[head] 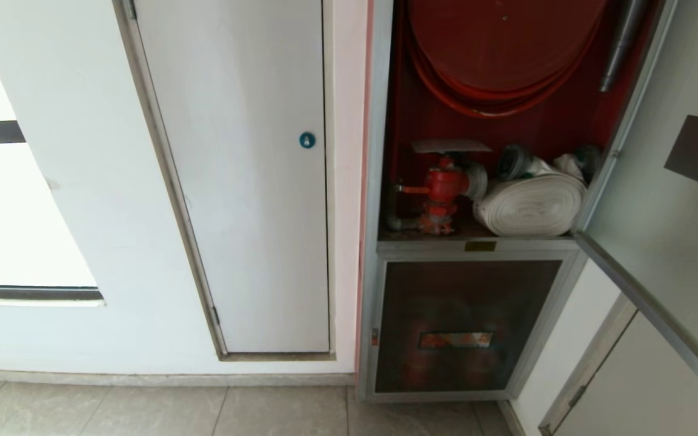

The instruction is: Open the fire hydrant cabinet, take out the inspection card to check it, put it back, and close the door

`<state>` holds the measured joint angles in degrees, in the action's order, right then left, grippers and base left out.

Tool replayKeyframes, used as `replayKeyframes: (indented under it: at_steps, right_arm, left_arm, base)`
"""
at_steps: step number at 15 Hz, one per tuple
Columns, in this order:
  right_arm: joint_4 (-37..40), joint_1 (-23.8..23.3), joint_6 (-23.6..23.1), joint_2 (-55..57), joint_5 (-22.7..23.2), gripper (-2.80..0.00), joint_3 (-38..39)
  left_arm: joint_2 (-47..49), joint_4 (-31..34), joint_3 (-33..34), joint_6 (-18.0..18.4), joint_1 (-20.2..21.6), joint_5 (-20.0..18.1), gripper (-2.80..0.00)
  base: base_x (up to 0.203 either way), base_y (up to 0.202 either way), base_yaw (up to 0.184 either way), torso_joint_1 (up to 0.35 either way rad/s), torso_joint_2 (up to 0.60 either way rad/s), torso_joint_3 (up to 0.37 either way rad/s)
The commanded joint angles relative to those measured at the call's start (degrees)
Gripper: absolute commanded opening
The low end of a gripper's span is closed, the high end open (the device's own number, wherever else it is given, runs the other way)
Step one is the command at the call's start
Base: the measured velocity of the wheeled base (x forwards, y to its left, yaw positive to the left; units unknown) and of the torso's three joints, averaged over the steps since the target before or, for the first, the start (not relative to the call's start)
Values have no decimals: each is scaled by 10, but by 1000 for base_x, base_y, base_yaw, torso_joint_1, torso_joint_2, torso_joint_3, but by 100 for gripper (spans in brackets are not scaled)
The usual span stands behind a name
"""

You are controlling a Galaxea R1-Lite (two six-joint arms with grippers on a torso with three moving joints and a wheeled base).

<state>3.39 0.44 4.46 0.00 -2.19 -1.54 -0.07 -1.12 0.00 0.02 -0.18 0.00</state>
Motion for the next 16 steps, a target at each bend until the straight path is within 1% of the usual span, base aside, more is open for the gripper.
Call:
replayKeyframes:
  at_steps: [1, 8, 10, 11, 14, 16]
  right_arm:
    - [0, 0, 0, 1, 0, -280, 0]
    - [0, 0, 1, 0, 0, -280, 0]
    - [0, 0, 0, 2, -1, -280, -14]
    - [0, 0, 0, 10, -2, -280, -38]
    - [-1, 0, 1, 89, -9, -280, -126]
    - [-3, -2, 0, 143, -45, -280, -168]
  left_arm:
    - [1, 0, 7, 0, 0, 0, -280]
    - [1, 0, 7, 0, 0, 0, -280]
    - [1, 0, 7, 0, 0, 0, -280]
    - [1, 0, 7, 1, 0, 0, -280]
    - [1, 0, 7, 1, 0, 0, -280]
    - [1, 0, 7, 1, 0, 0, -280]
  base:
    - [0, 0, 0, 0, 0, 0]
    - [0, 0, 0, 0, 0, 0]
    - [0, 0, 0, 0, 0, 0]
    - [0, 0, 0, 0, 0, 0]
    - [0, 0, 0, 0, 0, 0]
    - [0, 0, 0, 0, 0, 0]
